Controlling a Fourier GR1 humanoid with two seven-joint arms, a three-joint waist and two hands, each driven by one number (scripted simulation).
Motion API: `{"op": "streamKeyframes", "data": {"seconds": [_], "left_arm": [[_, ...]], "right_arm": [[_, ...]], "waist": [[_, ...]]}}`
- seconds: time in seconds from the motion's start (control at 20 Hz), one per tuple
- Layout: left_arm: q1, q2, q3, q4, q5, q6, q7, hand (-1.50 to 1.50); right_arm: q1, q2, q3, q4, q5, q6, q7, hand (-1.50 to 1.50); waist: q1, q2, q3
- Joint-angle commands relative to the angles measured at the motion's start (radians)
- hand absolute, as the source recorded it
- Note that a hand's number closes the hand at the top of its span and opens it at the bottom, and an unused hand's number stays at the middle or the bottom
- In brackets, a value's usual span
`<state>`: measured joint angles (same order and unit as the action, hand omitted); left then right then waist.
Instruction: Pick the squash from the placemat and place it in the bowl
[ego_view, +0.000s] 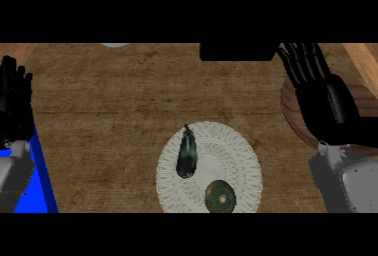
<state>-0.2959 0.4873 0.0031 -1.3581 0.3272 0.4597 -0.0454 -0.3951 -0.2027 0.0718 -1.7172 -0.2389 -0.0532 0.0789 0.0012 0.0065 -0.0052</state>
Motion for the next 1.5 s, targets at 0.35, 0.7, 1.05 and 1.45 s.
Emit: {"op": "streamKeyframes", "data": {"seconds": [0.35,0.7,1.05,1.45], "left_arm": [[-0.007,0.031,-0.193,-0.048,-0.122,-0.089,0.074,0.0],[0.002,0.02,-0.215,-0.105,-0.152,-0.083,0.111,0.0],[0.056,-0.011,-0.259,-0.168,-0.216,-0.04,0.137,0.0],[0.033,0.016,-0.215,-0.18,-0.21,-0.081,0.176,0.0]], "right_arm": [[0.157,-0.092,-0.03,0.246,0.047,0.222,-0.261,1.5],[0.235,-0.2,0.017,0.389,0.078,0.677,-0.789,-1.5],[0.161,-0.366,0.088,0.279,0.294,0.621,-0.722,-1.5],[0.098,-0.374,0.252,0.053,0.491,0.589,-0.435,-1.5]], "waist": [[-0.01,0.012,0.012],[0.006,-0.001,0.009],[0.006,-0.008,0.005],[-0.001,-0.011,0.004]]}}
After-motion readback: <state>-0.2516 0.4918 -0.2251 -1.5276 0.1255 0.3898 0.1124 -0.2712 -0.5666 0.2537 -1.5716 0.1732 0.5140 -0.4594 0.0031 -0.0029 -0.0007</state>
